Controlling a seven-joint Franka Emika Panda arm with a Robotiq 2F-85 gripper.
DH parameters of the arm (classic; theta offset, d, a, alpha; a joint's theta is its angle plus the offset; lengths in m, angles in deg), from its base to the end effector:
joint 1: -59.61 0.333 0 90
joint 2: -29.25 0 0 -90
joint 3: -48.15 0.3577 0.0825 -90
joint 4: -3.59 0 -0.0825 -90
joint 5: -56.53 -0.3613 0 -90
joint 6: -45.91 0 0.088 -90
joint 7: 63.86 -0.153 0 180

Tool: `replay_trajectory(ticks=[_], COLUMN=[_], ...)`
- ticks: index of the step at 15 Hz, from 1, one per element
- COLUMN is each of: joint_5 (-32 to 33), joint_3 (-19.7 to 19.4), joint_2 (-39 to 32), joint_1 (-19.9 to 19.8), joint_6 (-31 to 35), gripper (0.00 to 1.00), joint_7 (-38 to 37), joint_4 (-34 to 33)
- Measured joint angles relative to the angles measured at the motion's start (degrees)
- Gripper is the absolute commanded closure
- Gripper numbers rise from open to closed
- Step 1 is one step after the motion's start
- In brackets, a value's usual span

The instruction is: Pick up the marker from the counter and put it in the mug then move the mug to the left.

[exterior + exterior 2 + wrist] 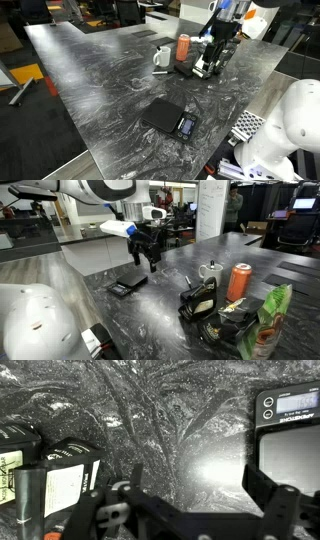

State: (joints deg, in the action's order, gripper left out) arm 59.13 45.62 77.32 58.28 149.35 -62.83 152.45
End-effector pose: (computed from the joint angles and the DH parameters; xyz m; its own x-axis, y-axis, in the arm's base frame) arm 0.2535 -0.0246 0.4978 0.9986 -0.0257 0.0456 -0.0263 -0.9996 0.0125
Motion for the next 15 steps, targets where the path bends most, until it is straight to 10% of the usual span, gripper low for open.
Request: replay_trajectory(ticks=[15], joint_5=[7.7], joint_3=[0.4], joint_2=[-5.3], joint_1=[0.1], joint_6=[4.3], gripper=[0.0], joint_7=[2.5], joint_4=[-0.6])
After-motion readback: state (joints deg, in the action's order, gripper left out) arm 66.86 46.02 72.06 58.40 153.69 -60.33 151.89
